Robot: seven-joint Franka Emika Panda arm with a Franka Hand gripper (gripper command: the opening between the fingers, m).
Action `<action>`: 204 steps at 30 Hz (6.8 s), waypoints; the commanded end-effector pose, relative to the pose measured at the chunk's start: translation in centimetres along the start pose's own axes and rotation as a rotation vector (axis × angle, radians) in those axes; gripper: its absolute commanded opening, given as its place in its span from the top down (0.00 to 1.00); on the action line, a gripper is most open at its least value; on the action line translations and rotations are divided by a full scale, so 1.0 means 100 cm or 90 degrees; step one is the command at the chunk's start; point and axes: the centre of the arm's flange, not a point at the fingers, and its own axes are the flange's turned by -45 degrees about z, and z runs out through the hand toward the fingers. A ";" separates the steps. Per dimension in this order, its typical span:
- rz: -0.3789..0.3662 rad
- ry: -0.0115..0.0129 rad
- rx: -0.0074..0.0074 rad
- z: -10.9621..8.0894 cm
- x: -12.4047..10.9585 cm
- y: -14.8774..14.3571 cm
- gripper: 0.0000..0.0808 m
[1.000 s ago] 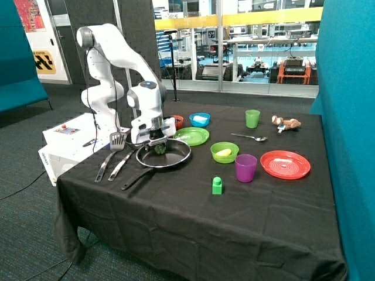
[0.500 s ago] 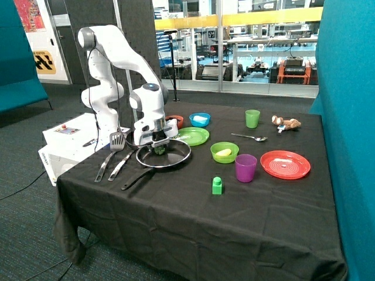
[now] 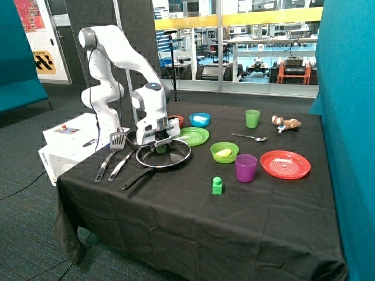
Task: Cook the capsicum and place it on a plate
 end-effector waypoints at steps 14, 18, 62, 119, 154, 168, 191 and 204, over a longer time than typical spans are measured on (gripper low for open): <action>-0.005 -0.0027 -0.0015 0.003 -0.008 0.003 1.00; -0.006 -0.0027 -0.0015 0.003 -0.010 0.004 1.00; -0.098 -0.0029 -0.0013 -0.058 -0.011 -0.064 1.00; -0.247 -0.0030 -0.0010 -0.048 -0.043 -0.195 1.00; -0.242 -0.0030 -0.0010 -0.047 -0.047 -0.177 1.00; -0.251 -0.0030 -0.0010 -0.065 -0.057 -0.163 0.21; -0.275 -0.0030 -0.0009 -0.098 -0.072 -0.150 0.28; -0.298 -0.0030 -0.0009 -0.100 -0.080 -0.141 0.31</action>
